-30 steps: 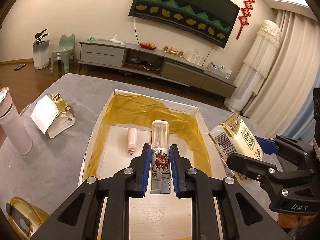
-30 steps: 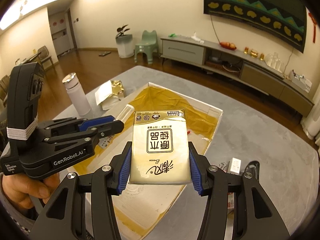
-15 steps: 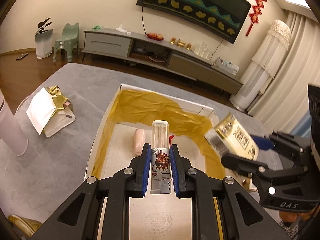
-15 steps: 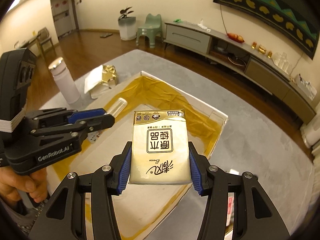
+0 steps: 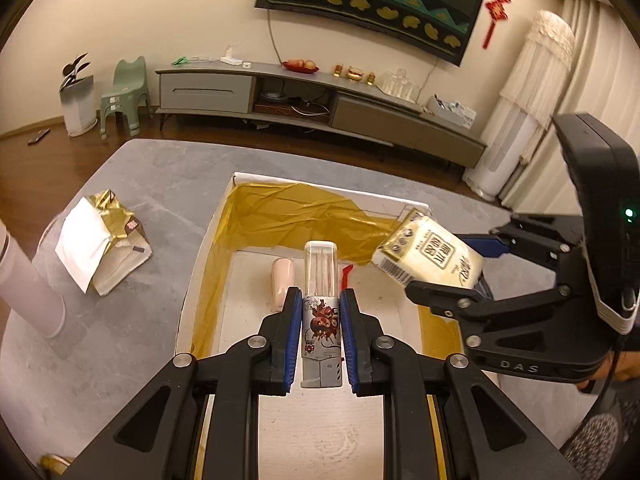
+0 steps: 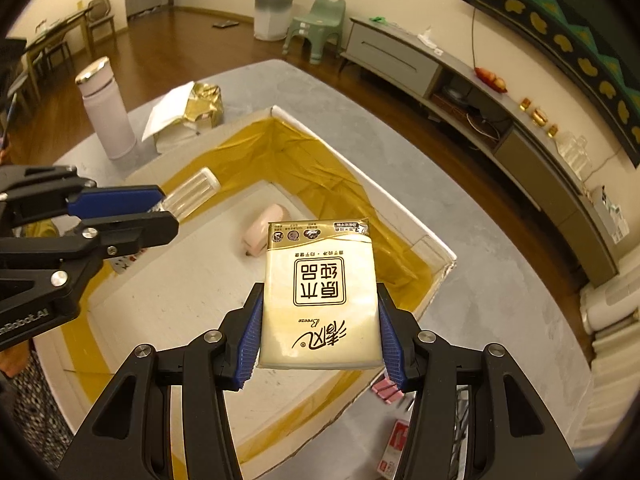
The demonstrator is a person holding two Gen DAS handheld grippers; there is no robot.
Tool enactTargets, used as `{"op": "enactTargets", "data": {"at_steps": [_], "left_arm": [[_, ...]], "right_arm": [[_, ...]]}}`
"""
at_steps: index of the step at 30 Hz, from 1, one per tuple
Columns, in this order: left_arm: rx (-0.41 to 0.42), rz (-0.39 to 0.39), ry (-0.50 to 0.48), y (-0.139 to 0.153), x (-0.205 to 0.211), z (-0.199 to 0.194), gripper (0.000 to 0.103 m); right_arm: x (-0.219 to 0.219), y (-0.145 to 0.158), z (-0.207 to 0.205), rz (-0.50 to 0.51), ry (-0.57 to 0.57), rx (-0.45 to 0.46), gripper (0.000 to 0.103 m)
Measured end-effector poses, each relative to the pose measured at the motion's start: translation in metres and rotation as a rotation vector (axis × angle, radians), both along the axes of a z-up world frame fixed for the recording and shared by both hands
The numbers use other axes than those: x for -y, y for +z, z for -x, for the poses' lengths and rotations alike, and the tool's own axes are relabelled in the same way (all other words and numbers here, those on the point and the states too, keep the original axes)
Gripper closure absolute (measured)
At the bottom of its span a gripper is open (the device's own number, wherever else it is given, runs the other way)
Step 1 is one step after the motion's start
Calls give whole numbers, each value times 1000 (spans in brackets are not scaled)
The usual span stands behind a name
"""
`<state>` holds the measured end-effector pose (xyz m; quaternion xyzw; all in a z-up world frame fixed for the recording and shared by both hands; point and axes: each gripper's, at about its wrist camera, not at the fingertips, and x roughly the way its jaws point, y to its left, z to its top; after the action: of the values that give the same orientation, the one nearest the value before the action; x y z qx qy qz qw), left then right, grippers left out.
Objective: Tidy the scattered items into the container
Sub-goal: 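Open the left tool to drop the vial while the right tool drops the tissue pack into the box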
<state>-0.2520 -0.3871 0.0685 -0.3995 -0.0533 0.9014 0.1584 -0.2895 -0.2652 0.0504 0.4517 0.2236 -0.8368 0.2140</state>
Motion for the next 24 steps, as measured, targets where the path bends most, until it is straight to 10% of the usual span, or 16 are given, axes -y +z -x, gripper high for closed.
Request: {"op": "enactTargets", "data": {"at_steps": [6, 9, 24], "left_arm": [[8, 38, 28, -2, 0, 10, 81], [47, 14, 56, -8, 5, 17, 62], [15, -31, 67, 2, 13, 14, 58]], "right_arm": [[7, -11, 12, -36, 10, 5, 48], [4, -16, 17, -43, -4, -1, 48], [-20, -13, 20, 40, -71, 10, 41]]}}
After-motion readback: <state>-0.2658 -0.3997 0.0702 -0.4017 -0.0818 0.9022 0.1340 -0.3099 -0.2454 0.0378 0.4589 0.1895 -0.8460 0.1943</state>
